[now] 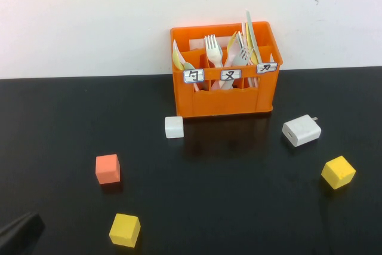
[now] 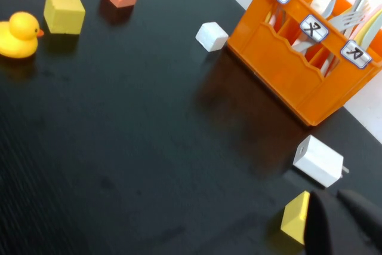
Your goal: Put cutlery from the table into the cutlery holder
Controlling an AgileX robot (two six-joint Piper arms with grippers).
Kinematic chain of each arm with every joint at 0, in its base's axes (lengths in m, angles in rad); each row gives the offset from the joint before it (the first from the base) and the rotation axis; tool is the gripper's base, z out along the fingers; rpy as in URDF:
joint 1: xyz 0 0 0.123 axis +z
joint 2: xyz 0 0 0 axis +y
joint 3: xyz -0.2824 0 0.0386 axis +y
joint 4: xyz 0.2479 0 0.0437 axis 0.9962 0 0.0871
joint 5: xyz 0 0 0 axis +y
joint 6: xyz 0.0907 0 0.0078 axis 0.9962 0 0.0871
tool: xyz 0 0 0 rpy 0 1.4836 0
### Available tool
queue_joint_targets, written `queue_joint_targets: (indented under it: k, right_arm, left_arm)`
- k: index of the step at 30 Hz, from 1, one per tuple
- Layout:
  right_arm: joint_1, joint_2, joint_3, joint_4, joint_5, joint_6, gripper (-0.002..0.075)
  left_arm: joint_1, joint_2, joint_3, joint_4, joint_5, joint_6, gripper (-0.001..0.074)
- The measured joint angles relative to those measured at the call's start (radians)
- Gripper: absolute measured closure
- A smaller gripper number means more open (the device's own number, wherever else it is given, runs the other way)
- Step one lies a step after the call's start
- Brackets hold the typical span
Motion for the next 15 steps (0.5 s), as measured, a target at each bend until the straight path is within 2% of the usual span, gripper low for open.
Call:
queue_joint_targets:
  k: [5, 12, 15]
  right_arm:
    - [0.0, 0.0, 0.0, 0.0, 0.002, 0.0, 0.0728]
    - [0.0, 0.0, 0.0, 0.0, 0.002, 0.0, 0.0728]
    - [0.0, 0.0, 0.0, 0.0, 0.002, 0.0, 0.0728]
  left_arm:
    - [-0.036, -0.036, 0.017, 0.034, -0.045, 0.0, 0.0736]
    - [-0.047, -0.131, 0.133, 0.068, -0.163, 0.073, 0.0736]
    - [-0.045, -0.153, 0.179, 0.167, -0.204, 0.017, 0.0736]
